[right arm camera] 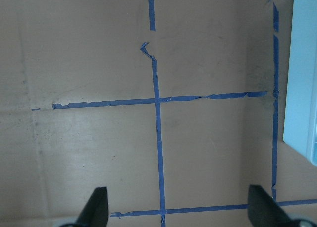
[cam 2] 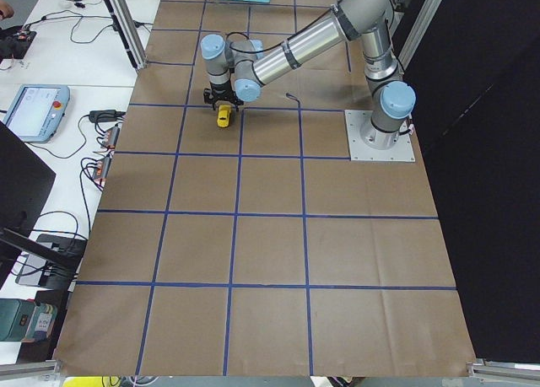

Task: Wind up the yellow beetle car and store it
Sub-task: 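Close the left gripper on the yellow car's rear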

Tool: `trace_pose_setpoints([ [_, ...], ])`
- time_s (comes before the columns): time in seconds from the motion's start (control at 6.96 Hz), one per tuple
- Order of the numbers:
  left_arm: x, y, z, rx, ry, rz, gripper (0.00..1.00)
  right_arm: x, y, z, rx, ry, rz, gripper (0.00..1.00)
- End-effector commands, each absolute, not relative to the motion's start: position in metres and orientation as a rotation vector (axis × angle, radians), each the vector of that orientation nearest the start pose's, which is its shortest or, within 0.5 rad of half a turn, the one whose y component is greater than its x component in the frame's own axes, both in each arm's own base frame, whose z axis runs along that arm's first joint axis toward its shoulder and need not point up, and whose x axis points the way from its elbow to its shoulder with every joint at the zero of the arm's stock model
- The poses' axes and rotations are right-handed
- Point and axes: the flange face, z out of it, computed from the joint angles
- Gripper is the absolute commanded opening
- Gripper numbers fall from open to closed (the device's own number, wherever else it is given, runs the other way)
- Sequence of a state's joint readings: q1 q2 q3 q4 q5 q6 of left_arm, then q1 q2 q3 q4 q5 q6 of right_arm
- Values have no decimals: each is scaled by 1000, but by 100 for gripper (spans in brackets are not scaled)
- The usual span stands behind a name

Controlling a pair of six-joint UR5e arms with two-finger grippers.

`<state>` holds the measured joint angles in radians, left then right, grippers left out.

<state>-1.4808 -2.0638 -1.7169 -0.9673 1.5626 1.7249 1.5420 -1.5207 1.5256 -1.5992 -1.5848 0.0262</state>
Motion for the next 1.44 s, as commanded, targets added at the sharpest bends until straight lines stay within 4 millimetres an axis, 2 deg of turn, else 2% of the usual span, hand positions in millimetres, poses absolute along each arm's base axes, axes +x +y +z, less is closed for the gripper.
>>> trace_pose_setpoints([
  [0.0,-77,-624,195,-2271,-2136,-11,99,105,-519,503,138,3150,-82,100],
  [0.14,-77,-625,196,-2272,-2137,-9,95,103,-520,530,139,3151,-159,100],
  [0.43,-79,-625,195,-2277,-2135,-15,84,102,-528,526,149,3138,-154,100],
  [0.57,-78,-625,195,-2278,-2136,-17,76,103,-537,514,154,3133,-128,100],
  [0.72,-78,-625,197,-2290,-2147,4,60,101,-541,511,154,3138,-113,100],
  [1.01,-78,-624,199,-2294,-2154,9,25,106,-532,519,149,3136,-132,100],
  [1.15,-78,-625,201,-2297,-2154,12,14,110,-530,516,208,3124,-108,100],
  [1.29,-79,-625,206,-2298,-2164,21,2,121,-527,517,209,3110,-109,100],
])
